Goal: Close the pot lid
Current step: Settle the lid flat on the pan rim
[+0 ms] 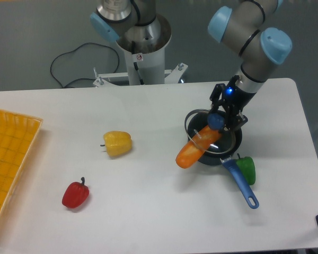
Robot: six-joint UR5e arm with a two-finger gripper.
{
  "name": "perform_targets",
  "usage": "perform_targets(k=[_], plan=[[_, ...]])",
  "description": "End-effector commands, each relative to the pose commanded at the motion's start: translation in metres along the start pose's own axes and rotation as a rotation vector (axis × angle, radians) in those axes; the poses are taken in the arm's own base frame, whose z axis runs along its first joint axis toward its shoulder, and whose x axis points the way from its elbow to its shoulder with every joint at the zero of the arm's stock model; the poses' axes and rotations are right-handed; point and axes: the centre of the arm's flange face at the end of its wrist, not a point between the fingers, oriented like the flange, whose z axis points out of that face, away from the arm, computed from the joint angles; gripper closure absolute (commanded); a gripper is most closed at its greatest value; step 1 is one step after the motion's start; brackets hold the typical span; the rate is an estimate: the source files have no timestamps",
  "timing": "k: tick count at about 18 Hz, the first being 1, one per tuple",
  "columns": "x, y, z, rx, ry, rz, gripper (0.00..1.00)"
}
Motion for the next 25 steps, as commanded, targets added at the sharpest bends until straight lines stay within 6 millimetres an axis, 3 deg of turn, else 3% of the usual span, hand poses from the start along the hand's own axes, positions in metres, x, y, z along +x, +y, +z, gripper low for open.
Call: perform_targets(k=[25], plan=[[-0.0060, 0.0049, 0.0052, -0.031, 0.009, 0.007, 0.39]])
